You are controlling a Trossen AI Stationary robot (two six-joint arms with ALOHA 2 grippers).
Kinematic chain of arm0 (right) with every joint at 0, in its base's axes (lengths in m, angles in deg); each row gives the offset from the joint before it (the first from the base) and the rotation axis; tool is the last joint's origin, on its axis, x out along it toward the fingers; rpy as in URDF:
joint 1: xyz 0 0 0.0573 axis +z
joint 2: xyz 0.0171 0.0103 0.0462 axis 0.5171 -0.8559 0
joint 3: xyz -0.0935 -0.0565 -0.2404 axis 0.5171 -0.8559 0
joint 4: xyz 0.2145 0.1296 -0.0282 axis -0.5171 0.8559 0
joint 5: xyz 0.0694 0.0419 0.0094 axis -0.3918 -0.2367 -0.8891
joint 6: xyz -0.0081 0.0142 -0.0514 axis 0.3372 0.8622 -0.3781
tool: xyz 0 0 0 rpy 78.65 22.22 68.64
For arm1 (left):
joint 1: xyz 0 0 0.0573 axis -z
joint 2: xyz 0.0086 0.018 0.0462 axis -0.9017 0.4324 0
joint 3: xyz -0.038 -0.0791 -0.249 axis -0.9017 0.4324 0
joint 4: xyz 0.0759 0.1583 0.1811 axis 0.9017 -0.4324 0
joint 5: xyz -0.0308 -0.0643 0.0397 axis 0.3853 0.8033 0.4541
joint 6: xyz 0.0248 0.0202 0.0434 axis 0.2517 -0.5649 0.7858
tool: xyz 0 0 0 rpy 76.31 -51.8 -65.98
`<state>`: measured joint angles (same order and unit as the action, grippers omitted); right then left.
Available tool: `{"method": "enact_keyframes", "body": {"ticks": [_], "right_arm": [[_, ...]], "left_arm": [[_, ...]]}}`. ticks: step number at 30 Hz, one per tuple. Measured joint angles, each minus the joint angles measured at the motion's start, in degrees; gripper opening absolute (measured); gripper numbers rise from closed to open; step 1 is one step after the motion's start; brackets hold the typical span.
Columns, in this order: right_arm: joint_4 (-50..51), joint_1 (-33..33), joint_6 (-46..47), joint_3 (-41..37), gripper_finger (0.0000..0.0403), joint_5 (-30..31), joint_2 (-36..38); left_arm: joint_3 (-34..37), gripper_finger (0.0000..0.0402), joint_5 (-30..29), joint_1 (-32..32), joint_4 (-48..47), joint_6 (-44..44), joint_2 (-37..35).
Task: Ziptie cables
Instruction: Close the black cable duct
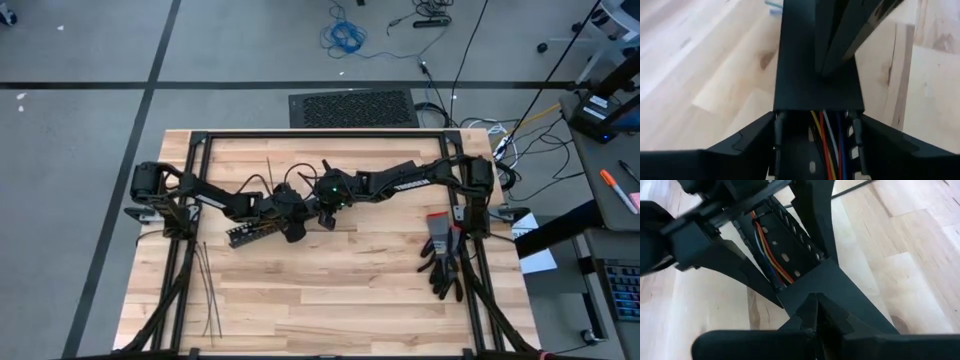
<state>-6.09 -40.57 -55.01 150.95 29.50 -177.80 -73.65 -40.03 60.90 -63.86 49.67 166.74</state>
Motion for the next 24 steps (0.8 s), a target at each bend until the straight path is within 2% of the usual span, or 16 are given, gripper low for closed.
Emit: {"method": "enact_keyframes", "body": {"ticks": [8,15,24], "right_arm": [[-2.14,0.87,0.04,-0.02,0.0000,0.27,-0.70],[-8.14,0.75,0.91,0.18,0.0000,-3.00,-3.68],[-7.13,0.87,-0.09,2.60,0.0000,-3.25,-4.69]], "left_arm": [[0.09,0.0268,0.51,-0.49,-1.33,-0.32,0.09],[0.09,0.0268,0.54,-0.47,-2.95,-0.92,0.11],[0.09,0.0268,0.40,-0.53,-2.52,-1.55,-0.19]]}}
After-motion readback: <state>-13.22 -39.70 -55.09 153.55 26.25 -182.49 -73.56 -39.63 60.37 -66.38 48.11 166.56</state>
